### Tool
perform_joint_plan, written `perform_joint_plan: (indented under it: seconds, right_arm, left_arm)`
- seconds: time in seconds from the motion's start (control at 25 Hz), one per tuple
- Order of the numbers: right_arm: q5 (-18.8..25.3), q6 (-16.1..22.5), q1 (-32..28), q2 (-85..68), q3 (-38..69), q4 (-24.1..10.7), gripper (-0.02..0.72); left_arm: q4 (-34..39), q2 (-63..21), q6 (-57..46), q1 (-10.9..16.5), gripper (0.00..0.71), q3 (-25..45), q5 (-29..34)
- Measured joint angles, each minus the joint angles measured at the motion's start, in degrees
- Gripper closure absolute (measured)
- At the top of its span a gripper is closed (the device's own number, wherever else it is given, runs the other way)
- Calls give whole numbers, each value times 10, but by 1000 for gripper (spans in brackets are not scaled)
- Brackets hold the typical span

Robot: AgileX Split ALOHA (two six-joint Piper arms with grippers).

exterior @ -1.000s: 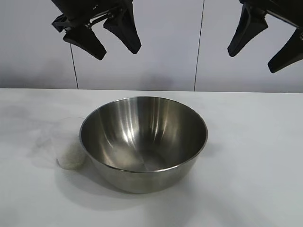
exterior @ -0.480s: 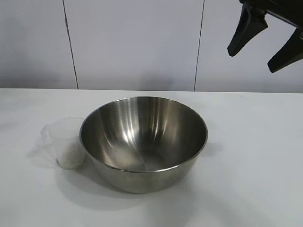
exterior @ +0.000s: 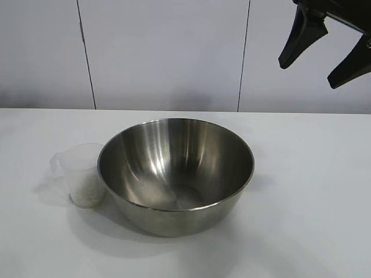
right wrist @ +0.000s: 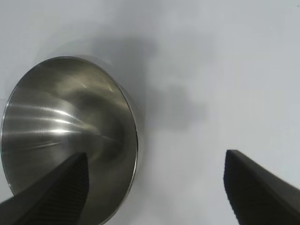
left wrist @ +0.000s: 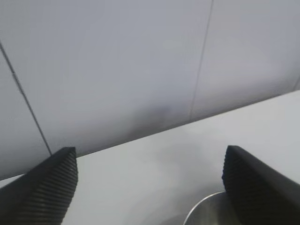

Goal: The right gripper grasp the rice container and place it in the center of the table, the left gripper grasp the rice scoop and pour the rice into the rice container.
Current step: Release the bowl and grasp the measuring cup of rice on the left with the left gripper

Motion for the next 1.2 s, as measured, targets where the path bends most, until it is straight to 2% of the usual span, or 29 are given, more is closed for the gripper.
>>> perform_joint_plan:
  seconds: [0.12,0.32,0.68,0.88,1.0,1.2]
  right_arm:
    - [-2,0,0,0,0,0,159]
    - [-2,0,0,0,0,0,159]
    - [-2,0,0,0,0,0,159]
    - [-2,0,0,0,0,0,159]
    - [-2,0,0,0,0,0,159]
    - [-5,0,0,0,0,0,159]
  left_arm:
    - [-4,-29,0,0,105,84,-67]
    - [-6,-45,0,0,105,179,-97]
    - [-8,-41,13,0,107,202,-128]
    - [-5,0,-37,0,107,269,-246]
    - [30,22,-88,0,107,317,-364]
    - [95,81,-178,0,107,368,-480]
